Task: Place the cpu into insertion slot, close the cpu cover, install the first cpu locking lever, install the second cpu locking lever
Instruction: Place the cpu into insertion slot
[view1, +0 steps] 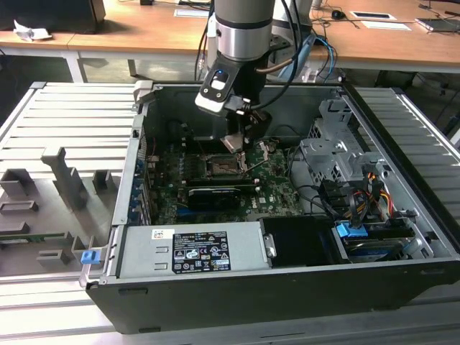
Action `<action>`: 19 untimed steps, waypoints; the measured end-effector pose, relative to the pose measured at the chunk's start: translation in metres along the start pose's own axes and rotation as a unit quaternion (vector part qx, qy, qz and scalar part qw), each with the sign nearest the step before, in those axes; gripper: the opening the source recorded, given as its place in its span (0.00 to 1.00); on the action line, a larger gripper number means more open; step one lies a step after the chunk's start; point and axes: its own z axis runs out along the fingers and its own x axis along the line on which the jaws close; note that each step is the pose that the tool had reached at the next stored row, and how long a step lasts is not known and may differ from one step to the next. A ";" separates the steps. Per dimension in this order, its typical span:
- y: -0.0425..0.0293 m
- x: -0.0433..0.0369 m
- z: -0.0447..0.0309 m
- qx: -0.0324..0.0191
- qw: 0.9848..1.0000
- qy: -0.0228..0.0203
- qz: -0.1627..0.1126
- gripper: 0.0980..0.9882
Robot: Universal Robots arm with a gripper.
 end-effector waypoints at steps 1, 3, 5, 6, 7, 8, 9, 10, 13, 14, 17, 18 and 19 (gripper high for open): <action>0.0000 0.0000 0.0003 0.000 1.000 0.000 0.004 0.48; -0.0001 0.0000 0.0009 0.000 1.000 -0.001 0.010 0.48; -0.0001 0.0000 0.0013 0.000 1.000 -0.001 0.013 0.48; -0.0002 -0.0001 0.0016 0.000 1.000 -0.001 0.017 0.48; -0.0002 -0.0001 0.0018 -0.001 1.000 -0.001 0.019 0.48; -0.0002 -0.0001 0.0020 -0.001 1.000 -0.002 0.022 0.48; -0.0002 -0.0001 0.0024 -0.001 1.000 -0.002 0.027 0.48; -0.0003 -0.0001 0.0027 -0.001 1.000 -0.002 0.031 0.48; -0.0003 -0.0001 0.0034 -0.001 0.999 -0.004 0.047 0.48; -0.0003 -0.0001 0.0036 -0.001 0.999 -0.005 0.052 0.48; -0.0004 -0.0001 0.0045 -0.002 0.997 -0.007 0.078 0.48; -0.0005 -0.0001 0.0049 -0.002 0.996 -0.008 0.090 0.48; -0.0005 -0.0001 0.0053 -0.003 0.995 -0.009 0.100 0.48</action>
